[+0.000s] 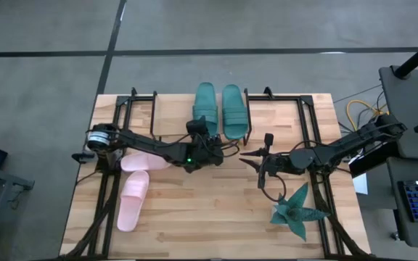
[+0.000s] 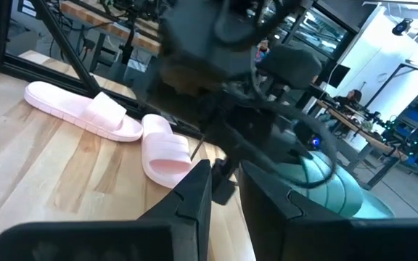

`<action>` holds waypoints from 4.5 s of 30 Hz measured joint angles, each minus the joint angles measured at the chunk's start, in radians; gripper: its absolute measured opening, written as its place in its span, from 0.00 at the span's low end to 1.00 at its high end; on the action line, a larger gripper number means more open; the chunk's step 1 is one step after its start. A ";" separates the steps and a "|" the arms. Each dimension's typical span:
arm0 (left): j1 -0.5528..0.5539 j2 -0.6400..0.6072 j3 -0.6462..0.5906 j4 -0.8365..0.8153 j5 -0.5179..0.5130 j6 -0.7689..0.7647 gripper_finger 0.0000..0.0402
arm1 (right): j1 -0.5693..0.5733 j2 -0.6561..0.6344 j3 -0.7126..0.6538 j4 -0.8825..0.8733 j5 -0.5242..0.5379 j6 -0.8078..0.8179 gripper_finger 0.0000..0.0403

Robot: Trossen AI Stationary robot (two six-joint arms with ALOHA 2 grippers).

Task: Pick and place slides into the shelf
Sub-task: Put the green slipper on the shelf, then put the top pink slipper on the shelf

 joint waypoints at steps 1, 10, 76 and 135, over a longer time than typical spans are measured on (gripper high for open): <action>0.007 0.000 -0.001 0.019 0.000 0.000 0.00 | 0.000 0.000 0.000 0.000 0.000 0.000 0.15; 0.032 0.004 0.000 0.093 0.053 0.000 0.00 | 0.000 0.000 0.000 -0.007 0.000 0.000 0.15; -0.211 -0.209 0.025 -0.578 0.607 -0.575 0.49 | 0.000 0.000 0.000 -0.015 0.000 0.000 0.15; -0.254 -0.302 -0.265 -1.286 1.120 -1.661 0.49 | 0.000 0.000 0.000 -0.010 0.000 0.003 0.16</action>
